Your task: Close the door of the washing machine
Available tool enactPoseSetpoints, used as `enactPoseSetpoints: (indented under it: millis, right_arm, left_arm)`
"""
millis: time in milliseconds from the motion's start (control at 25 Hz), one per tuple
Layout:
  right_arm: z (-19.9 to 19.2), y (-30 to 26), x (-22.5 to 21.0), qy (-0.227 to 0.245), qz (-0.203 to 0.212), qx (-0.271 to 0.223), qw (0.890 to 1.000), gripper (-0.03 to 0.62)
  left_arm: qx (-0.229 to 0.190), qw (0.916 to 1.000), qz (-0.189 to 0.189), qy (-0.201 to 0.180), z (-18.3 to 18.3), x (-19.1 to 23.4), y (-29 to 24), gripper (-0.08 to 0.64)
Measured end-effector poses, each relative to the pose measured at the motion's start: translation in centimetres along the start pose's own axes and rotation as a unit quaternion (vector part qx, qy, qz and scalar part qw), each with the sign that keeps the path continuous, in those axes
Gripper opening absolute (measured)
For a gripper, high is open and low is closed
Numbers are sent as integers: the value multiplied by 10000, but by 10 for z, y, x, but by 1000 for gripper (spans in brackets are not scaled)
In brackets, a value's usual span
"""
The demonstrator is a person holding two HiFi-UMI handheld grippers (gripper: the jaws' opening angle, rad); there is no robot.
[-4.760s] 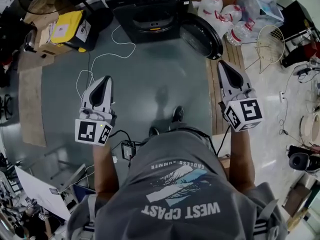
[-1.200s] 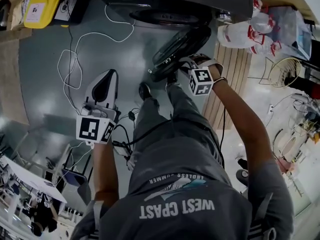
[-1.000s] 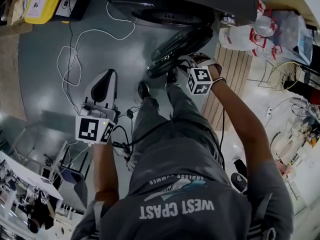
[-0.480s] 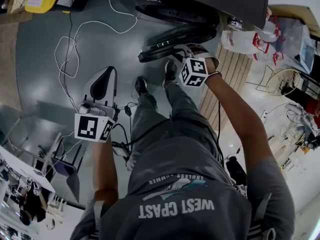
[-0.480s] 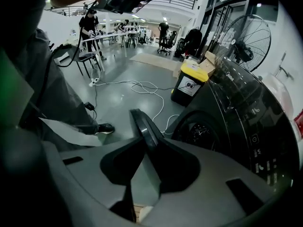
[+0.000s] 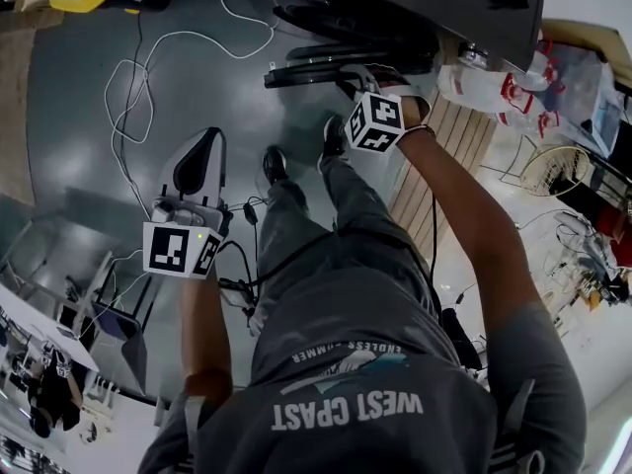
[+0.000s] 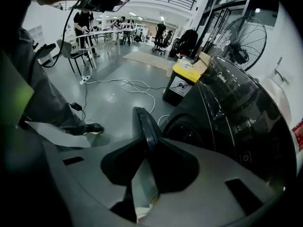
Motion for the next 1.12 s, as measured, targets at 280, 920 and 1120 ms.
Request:
enactPoseSetpoints:
  millis: [280, 920, 1120]
  right_arm:
    - [5, -9, -23, -102, -335, 101, 9993, 101]
    - [11, -28, -57, -335, -1094, 381, 9927, 106]
    - [12, -32, -64, -342, -1273, 468, 9902, 107]
  left_arm:
    - [37, 9999, 75, 57, 0, 7, -1, 18]
    - [35, 9999, 151, 76, 1, 17, -1, 18]
    - [19, 9998, 183, 67, 2, 19, 2, 18]
Point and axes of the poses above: the fingertips, and each gripper's own axes: y backward along the fingers, x to its left, z out of its top, the point moved 9 cm from there along y, backward along the fingers, and after that the axes turned 2 degrees about x, right-handed, at the moved point
